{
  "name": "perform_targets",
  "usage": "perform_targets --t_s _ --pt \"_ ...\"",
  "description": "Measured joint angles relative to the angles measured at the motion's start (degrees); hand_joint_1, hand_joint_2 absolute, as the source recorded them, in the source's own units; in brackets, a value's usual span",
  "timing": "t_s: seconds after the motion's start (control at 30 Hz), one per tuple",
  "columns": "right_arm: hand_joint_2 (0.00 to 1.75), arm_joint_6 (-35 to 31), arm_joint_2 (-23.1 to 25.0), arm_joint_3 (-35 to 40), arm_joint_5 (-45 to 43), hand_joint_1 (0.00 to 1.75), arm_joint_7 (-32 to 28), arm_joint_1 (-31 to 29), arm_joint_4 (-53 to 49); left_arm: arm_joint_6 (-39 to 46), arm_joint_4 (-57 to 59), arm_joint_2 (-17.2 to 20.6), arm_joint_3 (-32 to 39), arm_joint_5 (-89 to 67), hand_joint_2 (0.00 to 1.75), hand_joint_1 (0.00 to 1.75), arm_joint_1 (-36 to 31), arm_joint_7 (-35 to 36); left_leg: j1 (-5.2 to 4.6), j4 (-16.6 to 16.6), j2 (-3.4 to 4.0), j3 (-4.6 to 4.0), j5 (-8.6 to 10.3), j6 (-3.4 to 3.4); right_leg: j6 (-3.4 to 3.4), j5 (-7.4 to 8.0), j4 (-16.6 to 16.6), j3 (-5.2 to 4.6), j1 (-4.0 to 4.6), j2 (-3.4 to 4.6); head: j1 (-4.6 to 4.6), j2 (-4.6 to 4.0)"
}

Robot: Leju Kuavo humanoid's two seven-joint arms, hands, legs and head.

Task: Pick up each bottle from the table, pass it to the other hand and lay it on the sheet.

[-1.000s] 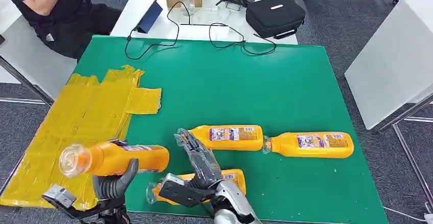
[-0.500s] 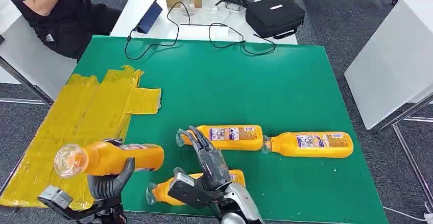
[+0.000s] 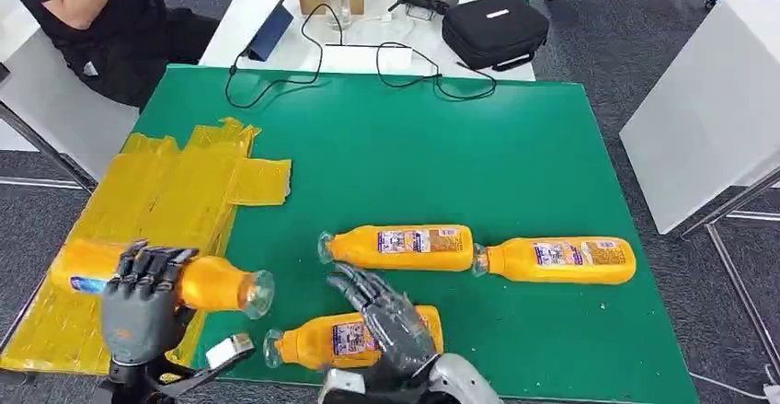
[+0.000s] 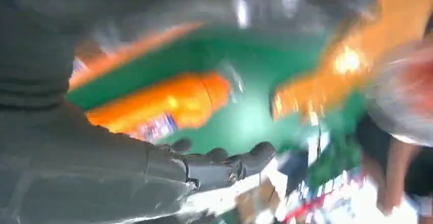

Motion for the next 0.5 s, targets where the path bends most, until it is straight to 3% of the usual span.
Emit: perform_targets --t_s 0.2,0.5 --pt "1.75 4.5 -5.0 0.2 1.9 0.00 0.2 1.0 -4.9 0.0 1.3 -1.6 6.2 4.1 1.75 1.75 -1.9 0.0 -0.01 0.0 -0.01 -0.01 0.02 0.03 0.07 0.09 0.0 0.00 0.00 0.00 0.00 0.00" --pt "1.75 10.0 -7.8 -1.4 2.5 0.00 0.6 -0.5 -6.5 0.0 8.7 -1.6 7.8 -2.4 1.75 1.75 -5.5 2.2 0.00 0.0 0.01 0.00 0.04 0.03 0.07 0.11 0.0 0.00 0.01 0.01 0.00 0.00"
